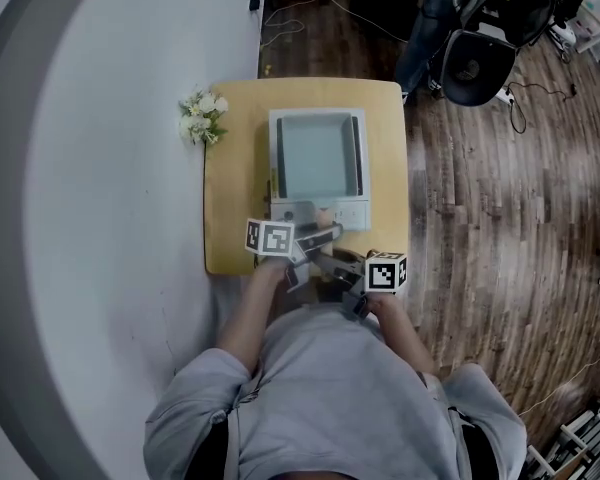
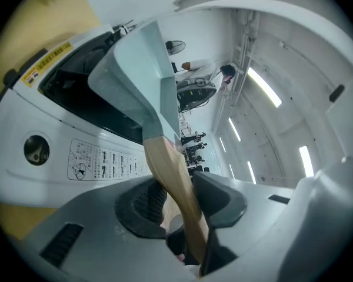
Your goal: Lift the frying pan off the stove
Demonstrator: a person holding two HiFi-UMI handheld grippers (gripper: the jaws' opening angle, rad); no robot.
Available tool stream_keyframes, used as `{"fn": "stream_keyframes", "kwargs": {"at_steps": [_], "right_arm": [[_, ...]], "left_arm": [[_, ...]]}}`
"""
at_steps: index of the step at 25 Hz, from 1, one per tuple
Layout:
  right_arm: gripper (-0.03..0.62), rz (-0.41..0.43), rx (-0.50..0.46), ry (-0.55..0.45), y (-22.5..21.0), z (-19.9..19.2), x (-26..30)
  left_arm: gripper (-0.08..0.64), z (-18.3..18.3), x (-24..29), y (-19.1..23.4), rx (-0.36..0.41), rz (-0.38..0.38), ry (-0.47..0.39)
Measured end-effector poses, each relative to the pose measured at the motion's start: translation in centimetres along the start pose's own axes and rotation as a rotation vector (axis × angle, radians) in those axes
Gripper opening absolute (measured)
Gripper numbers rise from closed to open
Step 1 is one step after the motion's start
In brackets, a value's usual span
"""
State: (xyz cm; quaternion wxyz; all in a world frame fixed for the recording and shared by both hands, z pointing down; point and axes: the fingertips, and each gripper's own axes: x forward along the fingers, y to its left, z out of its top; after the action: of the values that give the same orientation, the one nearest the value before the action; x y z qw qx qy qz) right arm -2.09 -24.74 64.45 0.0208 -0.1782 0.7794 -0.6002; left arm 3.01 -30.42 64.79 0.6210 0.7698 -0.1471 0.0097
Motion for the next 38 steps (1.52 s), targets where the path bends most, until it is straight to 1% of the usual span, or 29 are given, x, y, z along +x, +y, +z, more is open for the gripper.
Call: {"fn": "stream_keyframes", "kwargs": {"at_steps": [4,6,9,14,22,29,38], "right_arm": [[0.123,0.023,-0.072,0.000,1.0,-1.6,-0.5],[0.123,0.034,-0.105,0.001,1.6,-2.4,-0.9],[0.123,0.053,-0.138,0.002,2.5,-3.7,-1.4],[0.127,0.066,-0.181,-0.013,4.3,-6.0,-2.3],[0.127,0.087,-0.240,-0.041,6.7,-10.0,-3.5],[0.129,0.096,-0.272,-0.054,8.4,-13.9,-4.0],[0.130,0.085,-0.317,-0.093,11.3,-19.5,-4.3]], "left_arm": [[0.137,-1.4,-0.7,-1.1,0.095,0.014,-0.008],[0.135,-2.3,-1.0,-1.8,0.126,0.020,-0.010],[0.135,-3.6,-1.7,-2.6,0.145,0.031,-0.009],[0.137,-6.0,-2.7,-4.4,0.168,0.014,-0.022],[0.137,-10.0,-4.4,-6.9,0.232,0.006,-0.030],[0.137,-13.7,-6.3,-8.1,0.272,0.014,-0.031],[0.138,-18.9,-9.5,-10.2,0.310,-0.015,-0.025]]}}
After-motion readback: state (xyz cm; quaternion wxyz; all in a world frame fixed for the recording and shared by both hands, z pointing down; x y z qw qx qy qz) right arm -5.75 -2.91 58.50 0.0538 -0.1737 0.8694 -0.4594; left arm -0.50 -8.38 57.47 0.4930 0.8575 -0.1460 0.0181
